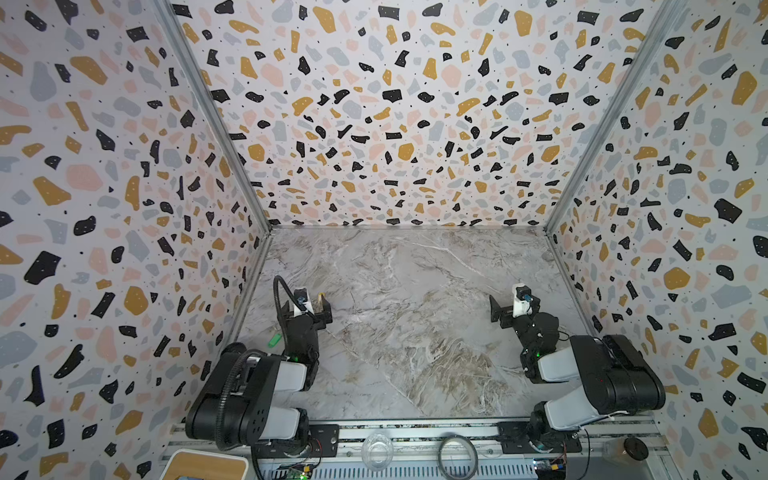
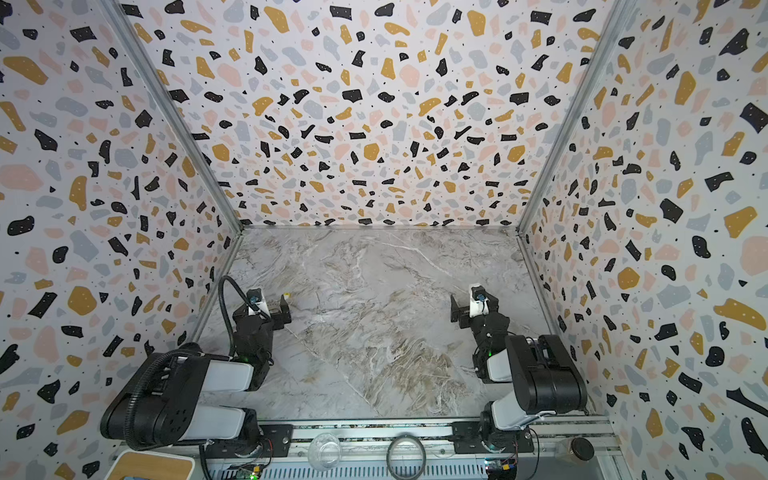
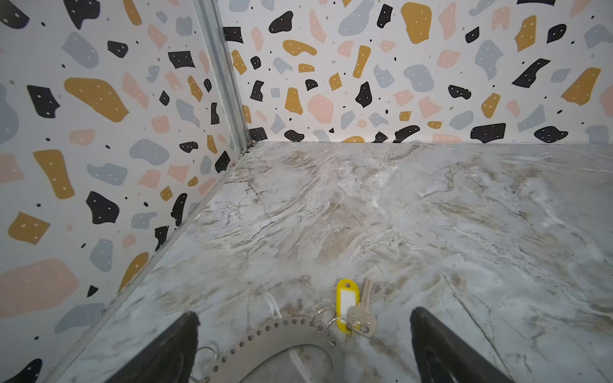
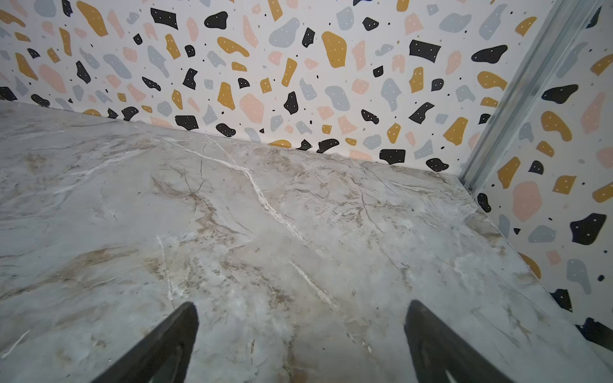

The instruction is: Remove the keys from the keyring

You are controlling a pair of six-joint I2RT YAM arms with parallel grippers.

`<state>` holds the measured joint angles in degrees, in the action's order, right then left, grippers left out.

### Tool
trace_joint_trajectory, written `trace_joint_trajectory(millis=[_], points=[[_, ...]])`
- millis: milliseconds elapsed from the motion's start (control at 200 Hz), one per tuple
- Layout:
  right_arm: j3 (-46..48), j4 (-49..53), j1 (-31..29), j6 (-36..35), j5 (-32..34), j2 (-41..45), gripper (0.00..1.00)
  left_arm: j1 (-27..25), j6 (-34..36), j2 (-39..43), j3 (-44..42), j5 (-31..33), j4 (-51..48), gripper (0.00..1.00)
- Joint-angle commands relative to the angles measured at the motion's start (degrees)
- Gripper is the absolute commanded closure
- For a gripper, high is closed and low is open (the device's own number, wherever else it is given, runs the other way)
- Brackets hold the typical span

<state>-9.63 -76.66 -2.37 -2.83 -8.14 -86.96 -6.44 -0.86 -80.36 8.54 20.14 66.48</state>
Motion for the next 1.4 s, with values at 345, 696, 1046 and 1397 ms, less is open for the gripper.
trace_joint_trajectory(millis=[345,696,1046,1397], points=[[-0.92,-0.29,0.41,0.86,-0.82,0.23,0.01,0.28,-0.33,0.44,1.05,-0.26,2.16,0.00],[-1.11,-0.15,1.00,1.02,-1.27,0.12,0.01,0.29,-0.20,0.21,1.29,-0.34,1.95,0.00],[-0.24,-1.37,0.74,2.94,3.18,0.88,0.01,0.28,-0.40,0.64,1.54,0.45,1.72,0.00],[-11.90,32.93,-1.10,10.18,0.26,18.68,0.02,0.28,-13.89,12.19,28.18,1.21,-56.66,0.00]])
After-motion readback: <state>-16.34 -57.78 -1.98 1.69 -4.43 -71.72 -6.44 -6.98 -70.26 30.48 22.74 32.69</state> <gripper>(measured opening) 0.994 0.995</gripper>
